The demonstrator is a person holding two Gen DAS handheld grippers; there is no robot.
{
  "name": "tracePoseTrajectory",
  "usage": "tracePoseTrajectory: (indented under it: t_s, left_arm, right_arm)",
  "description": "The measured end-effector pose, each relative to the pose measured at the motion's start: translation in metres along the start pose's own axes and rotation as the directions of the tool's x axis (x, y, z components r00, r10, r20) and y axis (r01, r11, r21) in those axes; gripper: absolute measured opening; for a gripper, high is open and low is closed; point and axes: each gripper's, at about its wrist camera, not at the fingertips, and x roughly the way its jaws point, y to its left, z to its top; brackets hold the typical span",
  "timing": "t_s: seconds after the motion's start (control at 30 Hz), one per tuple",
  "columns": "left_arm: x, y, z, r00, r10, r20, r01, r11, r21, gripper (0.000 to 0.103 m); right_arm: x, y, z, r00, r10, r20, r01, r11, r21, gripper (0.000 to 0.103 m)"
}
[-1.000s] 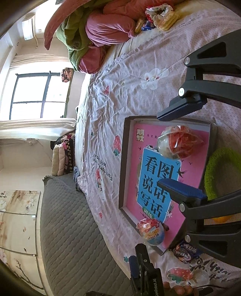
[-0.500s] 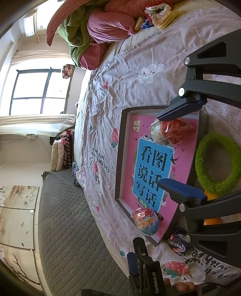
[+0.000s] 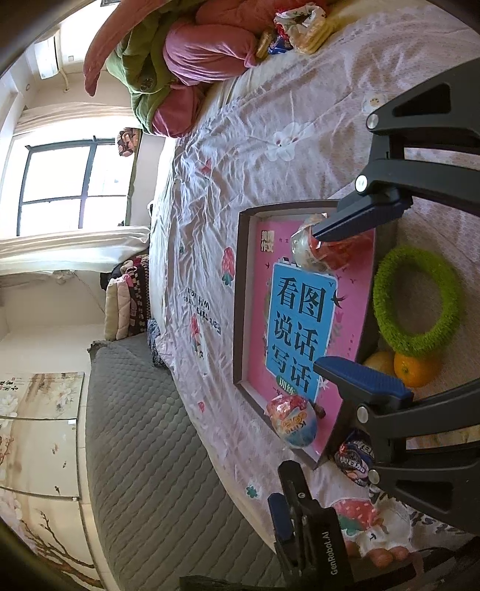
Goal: Organize objects
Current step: 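Open left tool onto the book while right tool releases the red bag in the box, then pull both tools back from the box toward the remaining items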
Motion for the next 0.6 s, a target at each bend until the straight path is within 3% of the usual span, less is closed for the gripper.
tracePoseTrajectory:
  t_s: [0.6]
  left_arm:
    - [-0.035, -0.009, -0.028, 0.999, -0.034, -0.006, 0.034, 0.999, 0.006, 0.078]
  right_arm:
    - [-0.029, 0.008, -0.021, 1.000, -0.017, -0.004, 0.017, 1.000, -0.012, 0.064]
